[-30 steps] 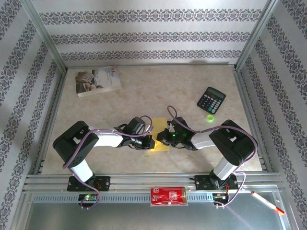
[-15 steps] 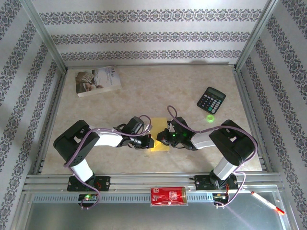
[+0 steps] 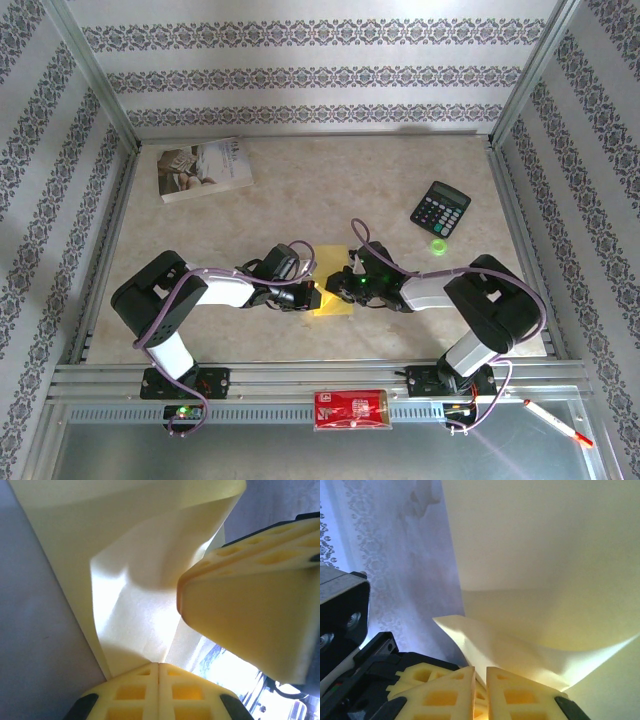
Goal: Fold a paper plane with a square sheet of paper (pick it up from the middle)
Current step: Fold the triangle a second time at the center of the table.
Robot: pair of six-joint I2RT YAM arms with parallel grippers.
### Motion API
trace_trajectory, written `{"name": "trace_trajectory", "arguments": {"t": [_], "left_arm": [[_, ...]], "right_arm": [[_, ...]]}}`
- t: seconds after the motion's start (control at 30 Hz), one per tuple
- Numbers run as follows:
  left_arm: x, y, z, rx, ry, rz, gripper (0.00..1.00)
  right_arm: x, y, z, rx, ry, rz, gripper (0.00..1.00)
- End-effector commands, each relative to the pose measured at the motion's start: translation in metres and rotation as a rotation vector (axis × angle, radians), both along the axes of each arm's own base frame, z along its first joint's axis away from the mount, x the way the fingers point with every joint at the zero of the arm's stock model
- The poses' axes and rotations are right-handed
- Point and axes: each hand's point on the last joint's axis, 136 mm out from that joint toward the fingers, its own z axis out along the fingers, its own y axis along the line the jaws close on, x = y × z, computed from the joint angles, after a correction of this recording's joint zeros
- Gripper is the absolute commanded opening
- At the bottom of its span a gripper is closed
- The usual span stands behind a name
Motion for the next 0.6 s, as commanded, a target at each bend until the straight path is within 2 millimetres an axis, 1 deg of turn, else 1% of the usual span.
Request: {"name": "trace_trajectory", "arguments": {"t": [0.0,0.1,0.2,0.47,0.57], "left_arm": [[-0.021,0.028,-0.037,0.133,0.087,-0.005,0.00],[-0.023,0.029,-0.040,0.148,0.091,-0.020,0.00],[-0.026,0.034,-0.045,0.180,0.094,-0.045,0.00],[-0.039,0.055,-0.066,0.310,0.115,-0.108,0.00],[-0.043,0.061,-0.070,0.337,0.123,-0.114,0.00]], "right_arm": [[-0.005,0.003,-0.003,-0.010,0.010,0.016,0.13],[-0.006,0.005,-0.012,-0.016,0.028,0.025,0.10],[-0.003,0.000,-0.020,-0.029,0.039,0.019,0.09],[0.011,-0.018,-0.026,-0.029,0.044,-0.015,0.08],[0.017,-0.026,-0.026,-0.026,0.050,-0.039,0.08]]}}
